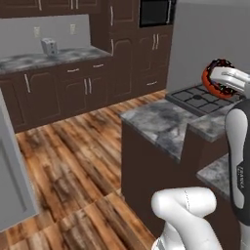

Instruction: Take the donuts from the fridge and place them on the empty tray on the dining counter.

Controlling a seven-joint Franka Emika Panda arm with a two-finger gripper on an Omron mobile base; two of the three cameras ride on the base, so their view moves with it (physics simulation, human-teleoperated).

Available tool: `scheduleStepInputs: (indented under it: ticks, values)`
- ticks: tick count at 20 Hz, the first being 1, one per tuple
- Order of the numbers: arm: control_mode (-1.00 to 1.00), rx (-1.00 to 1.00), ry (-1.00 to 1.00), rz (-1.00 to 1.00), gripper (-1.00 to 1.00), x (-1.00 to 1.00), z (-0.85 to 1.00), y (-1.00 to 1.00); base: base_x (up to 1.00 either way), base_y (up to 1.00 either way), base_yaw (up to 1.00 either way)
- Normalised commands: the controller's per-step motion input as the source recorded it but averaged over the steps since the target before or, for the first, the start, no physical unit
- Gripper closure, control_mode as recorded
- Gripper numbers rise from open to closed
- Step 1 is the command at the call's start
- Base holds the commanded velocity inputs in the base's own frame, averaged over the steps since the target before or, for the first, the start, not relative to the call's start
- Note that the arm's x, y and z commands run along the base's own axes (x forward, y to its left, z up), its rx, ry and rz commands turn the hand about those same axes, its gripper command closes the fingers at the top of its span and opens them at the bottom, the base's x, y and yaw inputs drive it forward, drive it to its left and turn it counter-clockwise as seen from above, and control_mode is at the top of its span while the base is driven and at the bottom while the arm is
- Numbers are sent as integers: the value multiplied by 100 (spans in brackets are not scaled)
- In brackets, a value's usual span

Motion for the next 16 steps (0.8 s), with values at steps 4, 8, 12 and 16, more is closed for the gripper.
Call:
scheduleStepInputs:
  ticks: [4,8,12,16]
  values:
    - [100,0,0,0,100,0,0,0,-92,-96,-28]
    - [100,0,0,0,100,0,0,0,-100,55,-1]
    - [100,0,0,0,100,0,0,0,-100,100,-1]
    - [100,0,0,0,100,0,0,0,-100,27,-19]
